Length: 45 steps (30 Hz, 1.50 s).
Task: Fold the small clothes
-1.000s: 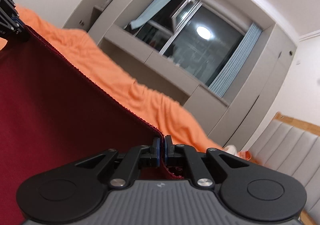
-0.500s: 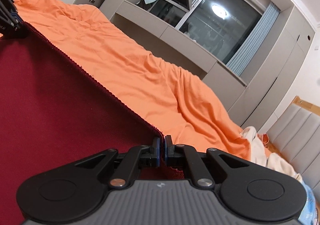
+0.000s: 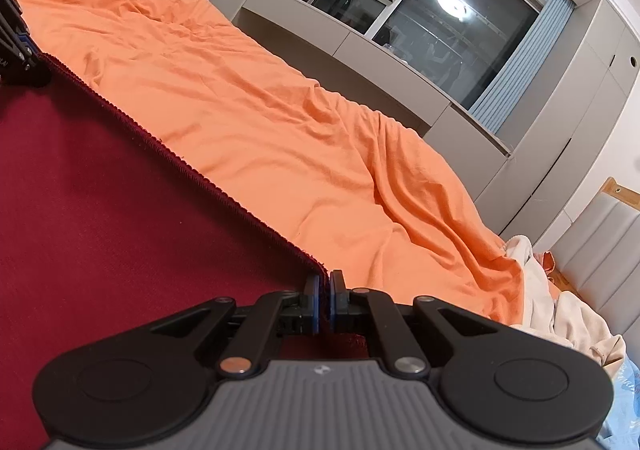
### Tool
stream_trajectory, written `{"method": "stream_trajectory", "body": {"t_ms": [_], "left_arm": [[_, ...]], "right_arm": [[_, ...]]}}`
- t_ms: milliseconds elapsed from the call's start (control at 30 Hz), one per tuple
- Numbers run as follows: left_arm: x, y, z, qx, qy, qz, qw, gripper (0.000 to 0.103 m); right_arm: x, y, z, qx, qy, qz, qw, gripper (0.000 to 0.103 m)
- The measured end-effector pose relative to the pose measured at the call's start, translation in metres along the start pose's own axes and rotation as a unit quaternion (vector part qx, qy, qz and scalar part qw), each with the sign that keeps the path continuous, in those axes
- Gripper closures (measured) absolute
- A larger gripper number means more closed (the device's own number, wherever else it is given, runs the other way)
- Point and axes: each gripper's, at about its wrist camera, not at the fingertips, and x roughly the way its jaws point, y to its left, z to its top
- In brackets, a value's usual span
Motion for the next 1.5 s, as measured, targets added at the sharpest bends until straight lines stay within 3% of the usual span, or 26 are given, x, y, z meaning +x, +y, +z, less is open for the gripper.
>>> {"method": "stream_trajectory", "body": {"t_ms": [333,500,567,733,833,933,1100,1267,1400,1500], "left_arm": [[0.001,0.000,0.001,0.000,0.006,0.002,1.0000,0.089],[0.003,0.000,0.000,-0.003,0.016,0.005,0.9999,0.081],[0.004,0.001,0.001,-0.006,0.020,0.006,0.9998,0.074],[0.003,0.006,0.002,-0.018,0.030,0.010,0.9994,0.035],[0.002,0.011,0.003,-0.031,0.037,0.011,0.9988,0.023],[0.001,0.017,0.005,-0.034,0.044,0.022,0.9982,0.015],[0.011,0.027,0.001,-0.029,0.078,0.056,0.9949,0.014],[0.021,0.049,-0.007,-0.077,0.112,0.067,0.9885,0.012],[0.022,0.060,-0.010,-0.110,0.122,0.057,0.9848,0.010],[0.010,0.064,-0.006,-0.127,0.108,0.051,0.9847,0.009]], "right_arm": [[0.003,-0.001,0.000,0.000,0.007,0.003,1.000,0.097],[0.005,-0.002,-0.001,0.003,0.013,0.003,1.000,0.085],[0.006,-0.002,-0.001,0.006,0.015,0.002,1.000,0.079],[0.006,-0.012,0.000,0.018,0.023,0.003,1.000,0.038],[0.006,-0.021,-0.001,0.015,0.037,0.008,0.999,0.022],[0.007,-0.029,-0.007,0.012,0.055,0.005,0.998,0.015],[0.019,-0.046,-0.026,0.038,0.099,-0.015,0.994,0.011],[0.027,-0.063,-0.040,0.083,0.125,-0.013,0.989,0.007],[0.019,-0.081,-0.040,0.125,0.121,-0.010,0.985,0.002],[0.003,-0.097,-0.037,0.164,0.101,-0.014,0.981,0.000]]}}
